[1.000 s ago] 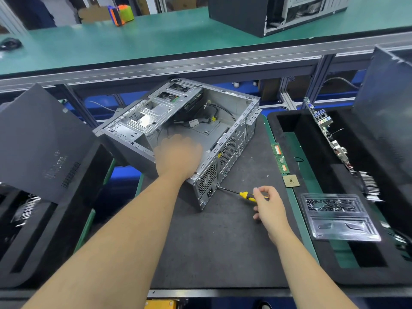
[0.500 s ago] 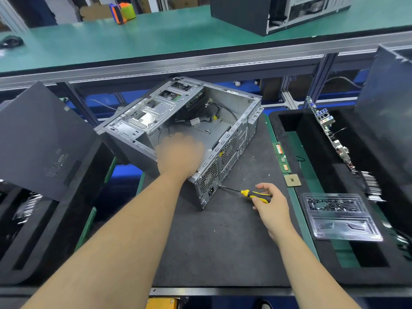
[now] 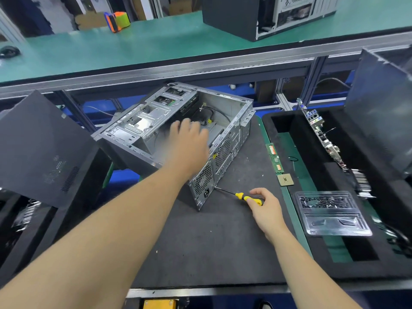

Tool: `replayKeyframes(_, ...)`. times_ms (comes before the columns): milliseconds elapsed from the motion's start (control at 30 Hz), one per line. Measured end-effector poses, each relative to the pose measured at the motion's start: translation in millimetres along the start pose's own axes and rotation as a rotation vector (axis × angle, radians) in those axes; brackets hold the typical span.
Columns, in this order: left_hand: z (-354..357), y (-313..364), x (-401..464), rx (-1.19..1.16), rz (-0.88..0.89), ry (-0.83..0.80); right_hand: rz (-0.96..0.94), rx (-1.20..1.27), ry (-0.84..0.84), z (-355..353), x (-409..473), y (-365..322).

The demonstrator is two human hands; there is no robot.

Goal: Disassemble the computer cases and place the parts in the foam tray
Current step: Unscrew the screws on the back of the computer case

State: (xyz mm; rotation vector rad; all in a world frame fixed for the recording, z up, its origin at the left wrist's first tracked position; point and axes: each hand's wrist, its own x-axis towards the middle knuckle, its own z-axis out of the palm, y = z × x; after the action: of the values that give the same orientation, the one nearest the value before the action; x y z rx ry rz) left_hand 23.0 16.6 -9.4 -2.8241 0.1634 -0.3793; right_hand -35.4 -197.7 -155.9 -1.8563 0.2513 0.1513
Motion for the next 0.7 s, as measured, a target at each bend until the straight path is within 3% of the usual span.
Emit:
replayKeyframes(100, -14.4, 37.1, 2.6, -0.281, 0.165, 0.23, 0.021, 0.053, -0.035, 1.2, 1.0, -0.6)
replayKeyframes(167, -16.1, 69.0, -1.5, -0.572, 0.097, 0.155, 0.045, 0.059, -0.029, 2.7, 2.1, -2.3)
replayKeyframes(300, 10.6, 116.6, -23.0, -1.078, -0.477, -0.167, 0.184, -0.047, -0.05, 2.2, 4.7, -4.5)
replayKeyframes(400, 49.2, 124.8, -41.3, -1.506, -0.957, -0.364, 0.108, -0.116, -0.039, 1.8, 5.5, -2.4)
replayKeyframes(500, 74.8, 122.2, -53.8, -1.74, -1.386, -0.405, 0.025, -0.124, 0.006, 0.0, 2.6, -3.6)
replayKeyframes(567, 85.4, 117.1, -58.2, -1.83, -1.509, -0.418, -0.012, -0.07, 0.013, -0.9, -0.2, -5.0)
replayKeyframes(700, 93.3, 113.2, -55.9, -2.048, -1.532, -0.472, -0.069, -0.064, -0.017, -1.2, 0.3, -7.6)
